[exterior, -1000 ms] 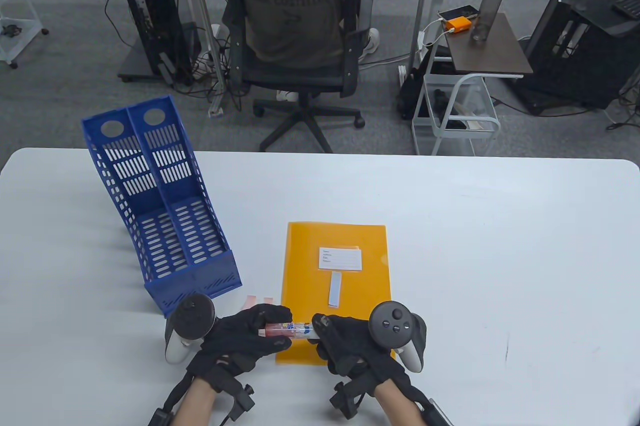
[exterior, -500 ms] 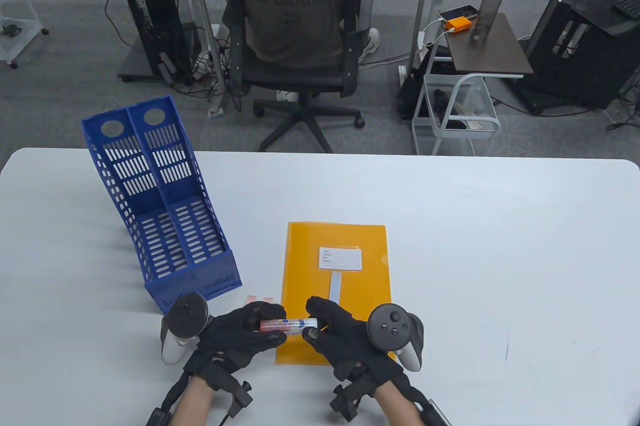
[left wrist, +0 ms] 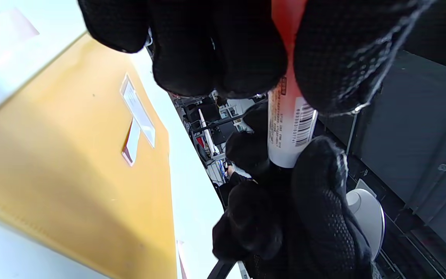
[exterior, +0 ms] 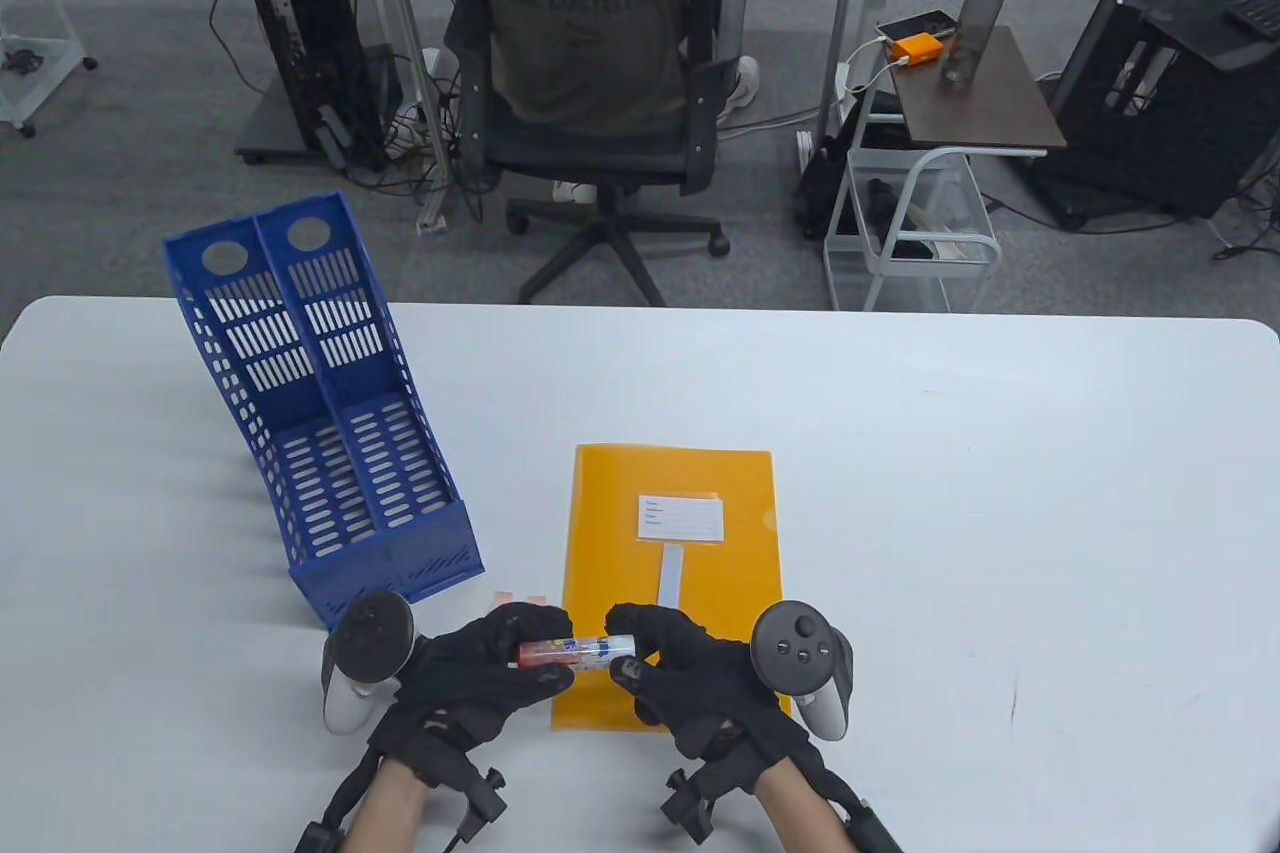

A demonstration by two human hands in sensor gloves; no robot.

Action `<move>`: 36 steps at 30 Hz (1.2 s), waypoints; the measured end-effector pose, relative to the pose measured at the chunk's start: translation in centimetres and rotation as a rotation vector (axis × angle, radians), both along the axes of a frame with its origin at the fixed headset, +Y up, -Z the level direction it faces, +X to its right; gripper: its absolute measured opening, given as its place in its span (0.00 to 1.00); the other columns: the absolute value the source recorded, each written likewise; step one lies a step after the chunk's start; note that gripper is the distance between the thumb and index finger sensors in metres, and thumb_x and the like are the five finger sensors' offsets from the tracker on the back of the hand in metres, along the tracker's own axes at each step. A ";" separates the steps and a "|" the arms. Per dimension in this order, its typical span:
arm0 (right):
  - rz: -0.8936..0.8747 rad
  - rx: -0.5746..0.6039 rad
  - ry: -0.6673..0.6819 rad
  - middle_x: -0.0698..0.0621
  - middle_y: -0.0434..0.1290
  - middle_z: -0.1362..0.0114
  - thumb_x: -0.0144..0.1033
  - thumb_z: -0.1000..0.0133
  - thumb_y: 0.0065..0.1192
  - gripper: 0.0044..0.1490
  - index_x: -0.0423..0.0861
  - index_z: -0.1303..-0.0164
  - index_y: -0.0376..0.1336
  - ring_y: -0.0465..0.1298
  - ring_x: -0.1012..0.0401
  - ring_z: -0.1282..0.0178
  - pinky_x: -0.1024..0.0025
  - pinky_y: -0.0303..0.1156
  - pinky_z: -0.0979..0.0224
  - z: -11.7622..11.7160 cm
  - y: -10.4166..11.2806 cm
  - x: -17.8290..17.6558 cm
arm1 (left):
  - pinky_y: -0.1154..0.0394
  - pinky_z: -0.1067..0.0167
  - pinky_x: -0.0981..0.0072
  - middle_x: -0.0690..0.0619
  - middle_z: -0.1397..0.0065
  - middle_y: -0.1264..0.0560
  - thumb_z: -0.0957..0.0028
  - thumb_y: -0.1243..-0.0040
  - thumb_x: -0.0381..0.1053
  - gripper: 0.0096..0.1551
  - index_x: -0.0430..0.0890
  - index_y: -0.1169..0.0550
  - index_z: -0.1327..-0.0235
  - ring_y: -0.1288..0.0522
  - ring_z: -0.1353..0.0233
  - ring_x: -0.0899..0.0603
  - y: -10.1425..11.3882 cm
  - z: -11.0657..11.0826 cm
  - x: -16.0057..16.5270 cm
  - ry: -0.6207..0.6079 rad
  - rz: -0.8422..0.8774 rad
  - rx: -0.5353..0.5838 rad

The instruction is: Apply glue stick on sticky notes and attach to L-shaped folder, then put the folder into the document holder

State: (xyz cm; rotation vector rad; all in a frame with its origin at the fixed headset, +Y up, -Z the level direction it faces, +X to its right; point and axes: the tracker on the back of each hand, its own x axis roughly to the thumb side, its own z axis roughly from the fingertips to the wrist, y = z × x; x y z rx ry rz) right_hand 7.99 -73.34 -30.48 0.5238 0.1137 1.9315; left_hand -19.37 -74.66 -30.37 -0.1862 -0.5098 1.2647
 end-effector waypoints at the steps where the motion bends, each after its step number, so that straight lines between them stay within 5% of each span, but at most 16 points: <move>1: 0.024 -0.004 -0.022 0.39 0.79 0.54 0.53 0.46 0.53 0.41 0.30 0.46 0.73 0.83 0.61 0.75 0.61 0.81 0.69 0.1 -0.1 0.0 | 0.31 0.30 0.37 0.54 0.50 0.16 0.57 0.23 0.60 0.34 0.53 0.23 0.38 0.20 0.35 0.44 0.0 0.0 0.1 -0.020 0.014 -0.001; 4: -0.007 0.004 -0.086 0.39 0.82 0.61 0.56 0.45 0.50 0.42 0.31 0.56 0.77 0.84 0.59 0.79 0.60 0.81 0.73 0.1 -0.4 0.2 | 0.32 0.30 0.36 0.54 0.50 0.16 0.56 0.23 0.60 0.34 0.53 0.23 0.38 0.21 0.34 0.43 0.0 0.0 0.2 -0.023 0.008 -0.009; 7: -0.028 -0.026 0.011 0.38 0.74 0.39 0.54 0.47 0.64 0.45 0.37 0.27 0.61 0.83 0.58 0.68 0.59 0.80 0.64 -0.1 -0.5 0.3 | 0.32 0.30 0.36 0.54 0.49 0.16 0.56 0.23 0.60 0.34 0.53 0.24 0.38 0.21 0.34 0.43 -0.2 -0.1 -0.1 0.006 0.001 -0.016; 8: -0.044 -0.046 0.055 0.37 0.72 0.37 0.48 0.47 0.67 0.43 0.38 0.26 0.60 0.82 0.57 0.65 0.58 0.79 0.61 -0.1 -0.4 0.2 | 0.31 0.30 0.36 0.54 0.49 0.16 0.56 0.23 0.60 0.34 0.54 0.24 0.38 0.21 0.34 0.43 -0.3 -0.2 -0.1 0.003 0.001 -0.023; 11: -0.029 -0.008 0.006 0.36 0.76 0.46 0.47 0.49 0.66 0.40 0.31 0.36 0.68 0.82 0.57 0.69 0.58 0.80 0.65 -0.1 -0.2 0.1 | 0.31 0.30 0.36 0.54 0.49 0.16 0.56 0.24 0.60 0.34 0.53 0.24 0.38 0.21 0.34 0.43 -0.3 -0.1 0.0 -0.005 0.001 -0.021; 13: 0.049 -0.011 -0.032 0.40 0.80 0.59 0.55 0.46 0.51 0.42 0.30 0.50 0.74 0.83 0.59 0.75 0.59 0.80 0.69 0.1 -0.3 0.2 | 0.32 0.30 0.36 0.54 0.49 0.16 0.56 0.24 0.61 0.34 0.53 0.24 0.38 0.21 0.34 0.43 -0.3 -0.1 0.4 -0.038 0.004 -0.023; 15: 0.044 0.015 -0.080 0.42 0.82 0.65 0.57 0.46 0.47 0.43 0.32 0.58 0.77 0.83 0.59 0.80 0.60 0.80 0.73 0.1 -0.4 0.3 | 0.32 0.30 0.36 0.54 0.49 0.16 0.56 0.24 0.61 0.34 0.53 0.24 0.37 0.21 0.34 0.43 -0.3 0.0 0.4 -0.032 0.003 -0.026; 17: 0.033 0.002 -0.065 0.40 0.81 0.58 0.58 0.46 0.52 0.42 0.32 0.49 0.74 0.84 0.57 0.74 0.58 0.80 0.68 0.1 -0.4 0.4 | 0.32 0.30 0.36 0.54 0.48 0.16 0.56 0.24 0.60 0.34 0.54 0.24 0.37 0.21 0.34 0.43 -0.3 0.0 0.3 -0.023 -0.002 -0.021; 19: -0.010 -0.028 0.019 0.39 0.75 0.42 0.56 0.48 0.64 0.46 0.37 0.28 0.62 0.83 0.55 0.65 0.55 0.79 0.61 -0.1 -0.3 0.4 | 0.32 0.30 0.36 0.54 0.48 0.16 0.55 0.24 0.60 0.34 0.53 0.24 0.37 0.21 0.34 0.43 -0.3 0.0 0.1 -0.008 -0.001 -0.021; 20: -0.018 -0.047 0.048 0.38 0.73 0.39 0.54 0.48 0.66 0.45 0.39 0.27 0.62 0.82 0.54 0.62 0.55 0.79 0.60 0.0 -0.2 0.4 | 0.32 0.30 0.36 0.54 0.48 0.16 0.56 0.24 0.60 0.34 0.54 0.24 0.37 0.21 0.34 0.43 -0.3 0.0 0.0 -0.003 -0.002 -0.021; 23: 0.017 0.014 -0.017 0.37 0.77 0.46 0.48 0.49 0.67 0.39 0.34 0.36 0.68 0.83 0.55 0.66 0.56 0.79 0.63 0.0 0.2 0.5 | 0.32 0.30 0.36 0.54 0.49 0.16 0.56 0.24 0.60 0.34 0.53 0.24 0.37 0.21 0.34 0.43 -0.2 0.1 0.3 -0.008 -0.027 -0.008; 28: 0.048 0.021 -0.089 0.41 0.82 0.64 0.57 0.46 0.53 0.42 0.30 0.54 0.76 0.84 0.58 0.78 0.59 0.80 0.72 0.1 0.2 0.7 | 0.32 0.30 0.36 0.55 0.48 0.16 0.55 0.25 0.61 0.33 0.54 0.24 0.37 0.21 0.34 0.43 -0.3 0.1 0.8 -0.037 -0.029 -0.012; 29: 0.038 0.028 -0.085 0.40 0.82 0.60 0.57 0.47 0.57 0.42 0.31 0.51 0.75 0.84 0.57 0.75 0.59 0.80 0.70 0.1 0.4 0.9 | 0.32 0.30 0.36 0.55 0.47 0.16 0.55 0.25 0.61 0.33 0.55 0.24 0.37 0.21 0.34 0.42 -0.3 0.1 0.8 -0.034 -0.031 -0.011; 31: 0.042 0.007 -0.004 0.37 0.77 0.42 0.56 0.49 0.65 0.46 0.38 0.29 0.64 0.83 0.55 0.67 0.58 0.79 0.64 0.0 0.5 1.0 | 0.32 0.30 0.36 0.55 0.48 0.16 0.55 0.25 0.61 0.33 0.54 0.25 0.37 0.21 0.34 0.42 -0.2 0.1 0.6 0.001 -0.051 -0.008; 33: 0.060 -0.043 0.082 0.36 0.71 0.35 0.48 0.49 0.71 0.46 0.38 0.24 0.61 0.82 0.55 0.61 0.57 0.79 0.60 -0.1 0.5 0.8 | 0.32 0.30 0.36 0.54 0.48 0.16 0.54 0.25 0.61 0.33 0.54 0.25 0.37 0.21 0.34 0.43 -0.2 0.1 0.5 0.005 -0.041 -0.011; 36: 0.059 0.023 0.044 0.36 0.74 0.40 0.44 0.50 0.72 0.40 0.35 0.33 0.68 0.82 0.56 0.65 0.59 0.80 0.63 -0.1 0.6 0.6 | 0.31 0.31 0.36 0.54 0.48 0.16 0.55 0.25 0.61 0.34 0.52 0.24 0.37 0.20 0.35 0.43 -0.2 0.1 0.5 -0.006 -0.038 -0.009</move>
